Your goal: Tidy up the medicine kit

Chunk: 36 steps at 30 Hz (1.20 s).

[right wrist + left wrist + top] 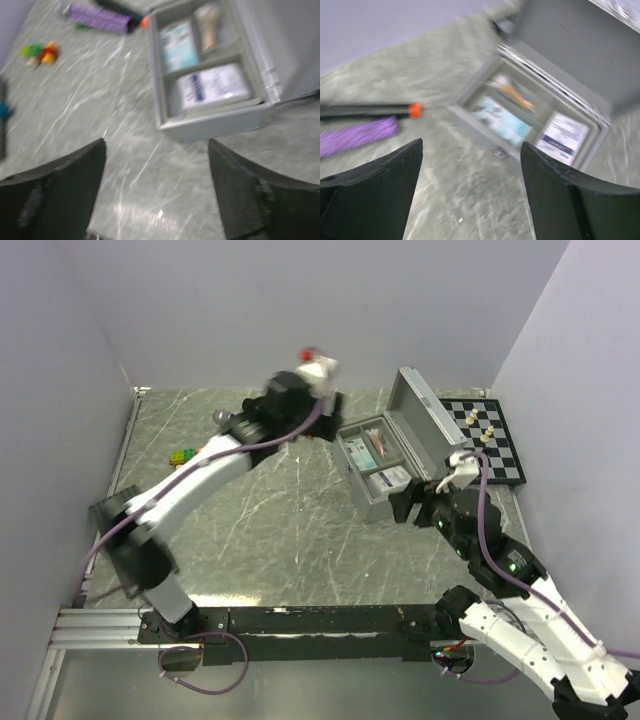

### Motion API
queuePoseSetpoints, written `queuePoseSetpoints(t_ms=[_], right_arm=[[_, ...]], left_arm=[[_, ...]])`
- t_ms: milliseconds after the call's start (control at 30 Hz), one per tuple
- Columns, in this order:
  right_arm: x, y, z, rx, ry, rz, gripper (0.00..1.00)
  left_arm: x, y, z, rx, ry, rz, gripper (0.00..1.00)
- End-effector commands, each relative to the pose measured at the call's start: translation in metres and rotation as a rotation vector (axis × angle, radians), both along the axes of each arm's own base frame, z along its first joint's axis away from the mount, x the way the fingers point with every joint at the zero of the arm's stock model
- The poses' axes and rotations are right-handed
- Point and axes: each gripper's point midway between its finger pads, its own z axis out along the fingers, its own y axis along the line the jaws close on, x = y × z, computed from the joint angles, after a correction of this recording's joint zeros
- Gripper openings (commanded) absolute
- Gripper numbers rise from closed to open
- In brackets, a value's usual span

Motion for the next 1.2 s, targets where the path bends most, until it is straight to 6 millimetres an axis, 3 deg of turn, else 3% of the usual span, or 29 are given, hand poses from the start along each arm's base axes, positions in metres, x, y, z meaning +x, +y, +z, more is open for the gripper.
queuePoseSetpoints(t_ms=[0,100,200,333,667,800,867,1000,1167], right_arm=[[0.035,-0.04,0.053,-0.057,-0.123,-0.289,0.93],[0.052,-0.058,0.076,-0.035,-0.168,-0.449,0.97],[0.074,-0.061,0.097,-0.006,-0.234,-0.512,1.0],[0.105,-0.076,0.115,-0.093,-0.231,-0.623,1.0],[0.166,-0.12,0.102,-0.005,-0.097,-0.68,1.0],[0.197,-0.11,0.081,-0.002,0.021,-0.603,1.0],[0.208,-0.096,0.066,0.026,0.083,-0.526,1.0],[0.217,-0.067,0.045,0.083,0.159,-0.394,1.0],[0.212,-0.05,0.031,0.112,0.202,-0.332,0.97]], left_arm=[[-0.013,0.071,0.027,-0.249,-0.043,0.288,0.84],[-0.035,0.09,0.0,-0.282,0.012,0.314,0.84],[-0.055,0.097,-0.026,-0.307,0.072,0.303,0.82],[-0.077,0.102,-0.044,-0.369,0.124,0.288,0.81],[-0.118,0.104,-0.071,-0.477,0.216,0.208,0.79],[-0.128,0.103,-0.084,-0.485,0.262,0.194,0.78],[-0.13,0.103,-0.088,-0.483,0.271,0.189,0.77],[-0.131,0.105,-0.092,-0.478,0.276,0.193,0.77],[-0.133,0.109,-0.098,-0.468,0.284,0.213,0.76]])
